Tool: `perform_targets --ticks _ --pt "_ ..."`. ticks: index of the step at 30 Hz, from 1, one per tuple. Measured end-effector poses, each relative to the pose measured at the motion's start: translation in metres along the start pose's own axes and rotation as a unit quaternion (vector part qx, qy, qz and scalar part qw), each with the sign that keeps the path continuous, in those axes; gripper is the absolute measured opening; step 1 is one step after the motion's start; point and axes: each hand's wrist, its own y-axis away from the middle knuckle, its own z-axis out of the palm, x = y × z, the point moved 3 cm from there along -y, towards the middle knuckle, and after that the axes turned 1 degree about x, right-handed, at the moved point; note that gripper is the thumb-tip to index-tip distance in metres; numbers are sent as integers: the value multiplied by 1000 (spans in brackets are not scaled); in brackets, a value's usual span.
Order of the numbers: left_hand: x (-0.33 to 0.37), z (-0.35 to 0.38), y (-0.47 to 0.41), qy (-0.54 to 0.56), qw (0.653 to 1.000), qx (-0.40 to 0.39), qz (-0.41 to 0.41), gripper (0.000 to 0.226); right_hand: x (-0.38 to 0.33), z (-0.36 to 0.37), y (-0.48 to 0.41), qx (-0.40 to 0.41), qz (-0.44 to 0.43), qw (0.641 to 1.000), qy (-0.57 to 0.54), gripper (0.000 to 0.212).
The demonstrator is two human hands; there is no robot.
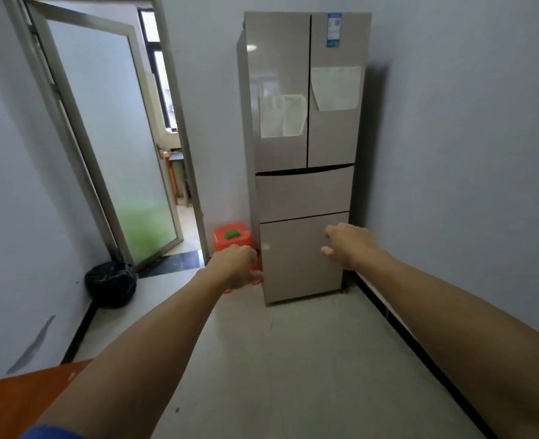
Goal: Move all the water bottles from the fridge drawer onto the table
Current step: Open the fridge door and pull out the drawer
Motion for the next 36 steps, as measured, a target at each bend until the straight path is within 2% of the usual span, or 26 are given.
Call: perform_targets --ticks 9,15,18,21,26,36 --pt "-58 20 -128 39 998 -22 -45 27 -3 47 -145 -10 -35 999 -6 38" --pt "-116 31 -252 83 996 -31 -28 16 -1 93 -266 -19 -25 999 -11 37" --pt "-141 23 -313 83 996 -39 -17 17 5 102 -329 -31 -6 999 -19 40" --pt "-161 13 -377 77 997 -15 -11 18 12 111 -387 -26 7 999 -26 41" --pt "-182 38 -467 91 995 -31 -13 26 28 146 -466 -46 11 998 -28 41" --pt "-234 79 -663 155 984 -26 -86 32 73 223 -669 -85 -7 995 -45 44"
